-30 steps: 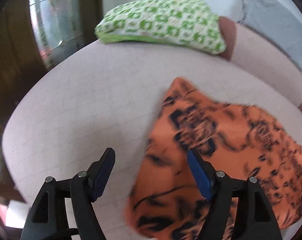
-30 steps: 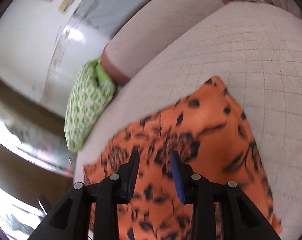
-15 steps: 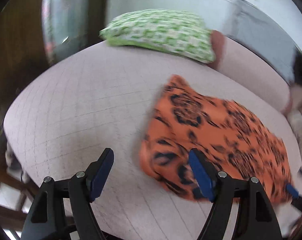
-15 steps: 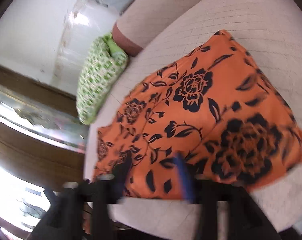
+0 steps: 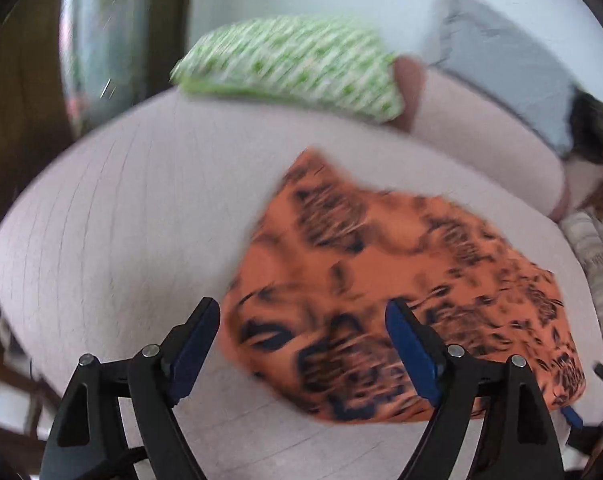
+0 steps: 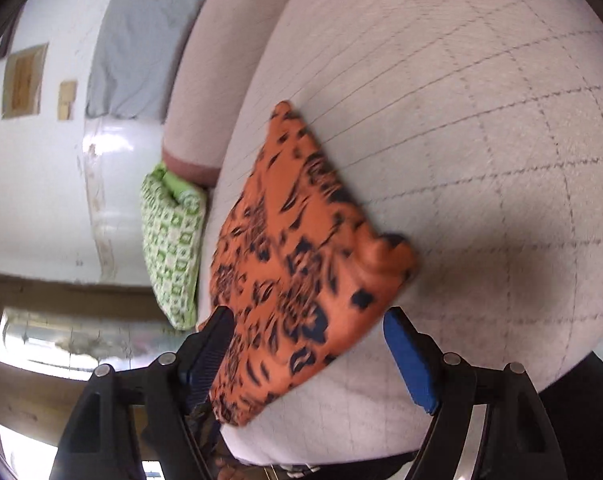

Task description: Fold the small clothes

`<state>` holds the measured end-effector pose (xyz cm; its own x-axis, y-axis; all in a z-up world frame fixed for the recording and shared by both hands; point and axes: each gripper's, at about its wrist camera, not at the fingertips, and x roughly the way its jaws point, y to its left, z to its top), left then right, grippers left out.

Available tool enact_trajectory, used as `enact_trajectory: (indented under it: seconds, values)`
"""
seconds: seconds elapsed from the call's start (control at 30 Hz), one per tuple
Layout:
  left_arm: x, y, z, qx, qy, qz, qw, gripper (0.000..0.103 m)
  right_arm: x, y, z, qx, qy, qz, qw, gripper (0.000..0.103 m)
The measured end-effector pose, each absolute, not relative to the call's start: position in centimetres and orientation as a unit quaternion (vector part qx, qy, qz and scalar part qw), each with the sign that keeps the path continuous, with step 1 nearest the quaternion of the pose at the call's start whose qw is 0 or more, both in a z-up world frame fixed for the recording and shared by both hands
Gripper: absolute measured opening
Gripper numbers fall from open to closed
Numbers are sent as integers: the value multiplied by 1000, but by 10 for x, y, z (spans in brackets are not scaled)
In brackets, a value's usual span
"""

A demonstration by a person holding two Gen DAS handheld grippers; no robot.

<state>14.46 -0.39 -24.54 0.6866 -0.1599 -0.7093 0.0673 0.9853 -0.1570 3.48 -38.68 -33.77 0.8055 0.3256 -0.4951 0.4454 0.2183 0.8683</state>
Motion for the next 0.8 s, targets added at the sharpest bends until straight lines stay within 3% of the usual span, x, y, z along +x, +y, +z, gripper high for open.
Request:
enact_trajectory:
  seconds: [0.1,0.23,0.33,0.37,0.47,0.67,0.8]
  values:
    - [145,-33,-244,-25,377,-107,920,87,43,-389,-350,646,302,-50,699,80]
    - [171,-68,-284,39,461,-92,882,88,57,-383,-342,619,291,-59,727,74]
    - [166,-85,-288,84,452,-85,884,88,70,-378,-338,588,304,-82,745,49]
    - [164,-87,-284,81,447,-103,885,88,76,-375,-338,577,313,-91,748,34]
    - [163,-74,-268,28,434,-140,890,88,85,-367,-326,540,320,-112,770,28]
    - [180,5,-240,-39,372,24,927,88,105,-315,-244,396,289,-86,867,23]
    - [190,65,-255,-82,404,145,899,88,137,-257,-200,356,290,-37,888,23]
